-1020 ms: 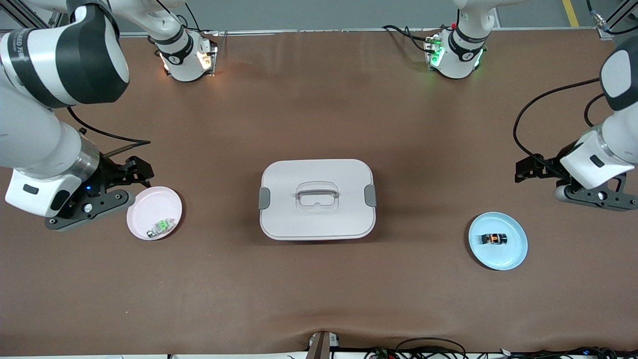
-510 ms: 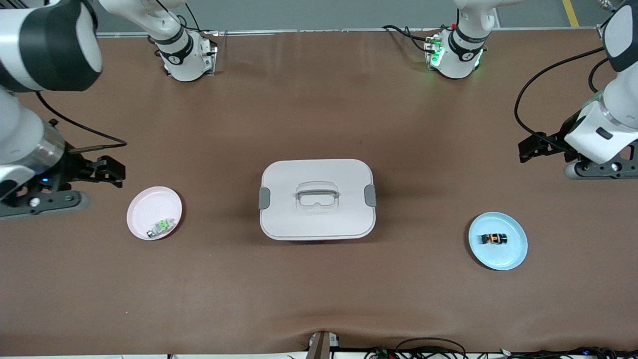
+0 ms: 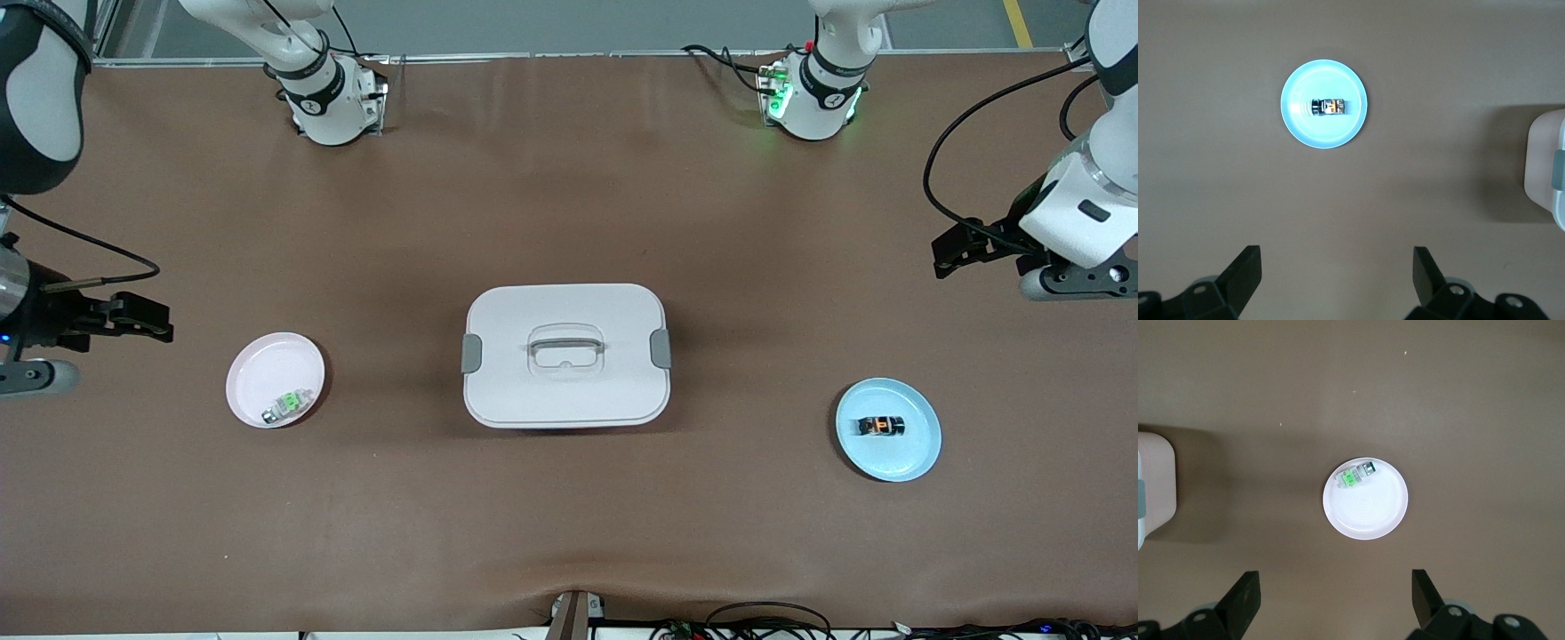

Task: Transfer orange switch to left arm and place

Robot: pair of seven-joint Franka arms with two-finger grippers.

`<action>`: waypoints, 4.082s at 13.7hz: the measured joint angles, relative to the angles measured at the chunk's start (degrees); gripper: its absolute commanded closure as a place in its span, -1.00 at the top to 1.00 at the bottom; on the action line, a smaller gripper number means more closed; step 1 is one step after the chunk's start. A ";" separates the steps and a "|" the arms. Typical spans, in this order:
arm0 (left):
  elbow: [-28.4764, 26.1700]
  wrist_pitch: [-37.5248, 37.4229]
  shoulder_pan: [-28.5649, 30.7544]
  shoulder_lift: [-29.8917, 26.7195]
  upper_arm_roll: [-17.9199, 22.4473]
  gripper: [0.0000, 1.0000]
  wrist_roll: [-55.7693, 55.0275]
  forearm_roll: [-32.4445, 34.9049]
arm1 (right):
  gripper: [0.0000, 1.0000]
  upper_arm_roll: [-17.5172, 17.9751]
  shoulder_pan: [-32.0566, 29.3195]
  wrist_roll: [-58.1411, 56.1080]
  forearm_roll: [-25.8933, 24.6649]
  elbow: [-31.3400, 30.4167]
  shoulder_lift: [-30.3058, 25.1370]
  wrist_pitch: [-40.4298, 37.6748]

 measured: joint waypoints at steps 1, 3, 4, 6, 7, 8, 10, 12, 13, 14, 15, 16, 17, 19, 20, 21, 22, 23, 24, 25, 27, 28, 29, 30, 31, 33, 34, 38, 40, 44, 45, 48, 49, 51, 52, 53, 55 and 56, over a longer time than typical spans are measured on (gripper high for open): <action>0.29 0.00 0.01 -0.01 0.00 1.00 0.00 0.00 | 1.00 0.06 0.03 -0.01 0.00 -0.37 0.00 -0.10; 0.67 0.08 0.01 -0.01 0.00 1.00 0.00 0.00 | 1.00 0.06 0.03 0.09 -0.02 -0.47 -0.02 -0.36; 0.76 0.11 -0.01 -0.03 0.08 1.00 0.00 0.00 | 1.00 0.03 0.03 0.28 -0.02 -0.47 -0.03 -0.36; 0.76 0.11 -0.28 -0.19 1.46 1.00 1.13 0.07 | 1.00 -0.01 -0.01 1.76 -0.02 -0.49 -0.03 -0.19; 0.76 0.11 -0.76 -0.28 2.62 1.00 3.70 0.07 | 1.00 -0.03 -0.02 3.68 -0.02 -0.50 -0.02 0.21; 0.76 0.11 -1.26 -0.37 3.45 1.00 6.30 0.07 | 1.00 -0.03 -0.02 5.42 -0.02 -0.54 -0.02 1.02; 0.65 0.12 -1.95 -0.86 3.92 1.00 8.15 0.07 | 1.00 -0.03 -0.02 6.78 -0.02 -0.59 -0.02 1.87; -0.65 0.06 -2.50 -2.43 3.92 1.00 8.52 0.07 | 1.00 -0.03 -0.02 7.02 -0.02 -0.63 -0.02 2.03; -1.53 0.04 -2.70 -3.37 3.93 1.00 8.57 0.07 | 1.00 -0.05 -0.02 7.18 -0.02 -0.66 -0.02 2.07; -2.20 0.00 -2.93 -4.17 3.95 1.00 8.57 0.07 | 1.00 -0.10 -0.06 7.39 -0.02 -0.74 -0.02 2.13; -2.66 -0.14 -3.31 -4.92 4.16 1.00 8.31 -0.14 | 1.00 -0.14 -0.10 7.60 -0.02 -0.95 -0.03 2.21; -3.33 -0.47 -3.83 -5.81 4.87 1.00 7.85 -0.99 | 1.00 -0.15 -0.11 7.93 -0.02 -1.31 -0.02 2.36; -4.34 -0.78 -4.39 -6.84 5.99 1.00 7.74 -2.33 | 1.00 -0.18 -0.14 8.29 -0.02 -1.70 -0.01 2.83; -6.60 -1.16 -5.05 -8.92 7.78 1.00 7.74 -3.62 | 1.00 -0.35 -0.35 8.48 -0.11 -1.97 0.00 3.43; -7.32 -1.55 -5.21 -9.73 8.01 1.00 7.74 -3.79 | 1.00 -0.45 -0.50 8.48 -0.22 -1.91 -0.11 3.39; -7.73 -2.10 -5.50 -10.36 8.04 1.00 7.74 -3.79 | 1.00 -0.49 -0.83 8.43 -0.30 -1.69 -0.51 2.74; -7.91 -2.62 -5.94 -10.82 8.04 1.00 7.72 -3.79 | 1.00 -0.51 -1.41 8.19 -0.36 -1.33 -1.49 0.88; -7.96 -3.27 -6.34 -11.15 8.06 1.00 7.67 -3.79 | 1.00 -0.51 -2.01 7.78 -0.37 -1.18 -3.03 -1.22; -7.99 -3.88 -6.59 -11.43 8.06 1.00 7.65 -3.79 | 1.00 -0.51 -2.37 7.66 -0.37 -1.18 -4.64 -2.82; -8.01 -4.32 -6.65 -11.70 8.07 1.00 7.65 -3.79 | 1.00 -0.50 -2.47 7.66 -0.38 -1.20 -5.88 -3.88; -8.14 -4.75 -6.64 -12.45 8.12 1.00 7.65 -3.79 | 1.00 -0.19 -2.44 7.68 -0.35 -1.30 -7.03 -4.66; -8.32 -4.89 -6.64 -12.95 8.13 1.00 7.65 -3.79 | 1.00 -0.11 -2.42 7.69 -0.33 -1.33 -7.19 -4.77; -8.47 -4.91 -6.64 -13.39 8.13 1.00 7.65 -3.79 | 1.00 -0.11 -2.43 7.69 -0.31 -1.34 -7.29 -5.02; -8.59 -4.91 -6.64 -13.75 8.13 1.00 7.69 -3.79 | 1.00 -0.11 -2.43 7.72 -0.31 -1.37 -7.40 -5.28; -8.70 -4.90 -6.65 -13.97 8.13 1.00 7.71 -3.79 | 1.00 -0.09 -2.42 7.84 -0.29 -1.39 -7.49 -5.41; -8.99 -4.81 -6.65 -14.11 8.12 1.00 7.73 -3.79 | 1.00 0.03 -2.40 9.07 -0.25 -1.42 -7.57 -5.63; -9.13 -4.75 -6.65 -14.11 8.12 1.00 7.73 -3.79 | 1.00 0.12 -2.39 9.74 -0.25 -1.54 -7.58 -6.08; -9.45 -4.72 -6.57 -14.11 8.13 1.00 7.73 -3.79 | 1.00 0.18 -2.45 10.75 -0.25 -3.84 -8.15 -6.89; -9.48 -4.38 -6.46 -14.11 8.27 1.00 7.73 -3.79 | 1.00 0.00 -2.64 10.93 -0.25 -7.08 -9.83 -5.91; -9.50 -3.81 -5.94 -14.11 8.67 1.00 7.73 -3.79 | 1.00 -0.19 -2.79 10.96 -0.25 -16.96 -16.02 -0.19; -9.53 -3.55 -5.85 -14.10 8.73 1.00 7.73 -3.79 | 1.00 -0.20 -2.81 11.00 -0.25 -19.76 -17.83 1.47; -9.70 -3.01 -5.80 -14.06 8.75 1.00 7.73 -3.79 | 1.00 -0.21 -3.55 11.05 0.49 -26.00 -21.85 4.31; -9.75 -3.01 -5.74 -14.06 8.76 1.00 7.73 -3.79 | 1.00 -0.20 -3.95 11.05 0.98 -26.78 -22.44 4.56; -9.77 -3.01 -5.13 -14.06 8.80 1.00 7.73 -3.79 | 1.00 -0.21 -4.39 11.05 1.31 -27.49 -22.92 4.64; -9.77 -3.01 -4.79 -14.06 8.80 1.00 7.75 -3.79 | 1.00 -0.14 -4.39 11.05 1.37 -27.50 -22.93 4.64; -9.77 -3.01 -4.56 -14.06 8.83 1.00 7.76 -3.79 | 1.00 -0.02 -4.39 11.05 1.41 -27.50 -22.96 4.64; -9.77 -3.01 -4.37 -14.06 8.87 1.00 7.71 -3.79 | 1.00 0.18 -4.39 11.05 1.43 -27.48 -23.16 4.63; -9.77 -3.01 -4.35 -14.06 8.87 1.00 7.68 -3.79 | 1.00 0.24 -4.39 11.05 1.43 -27.34 -23.33 4.51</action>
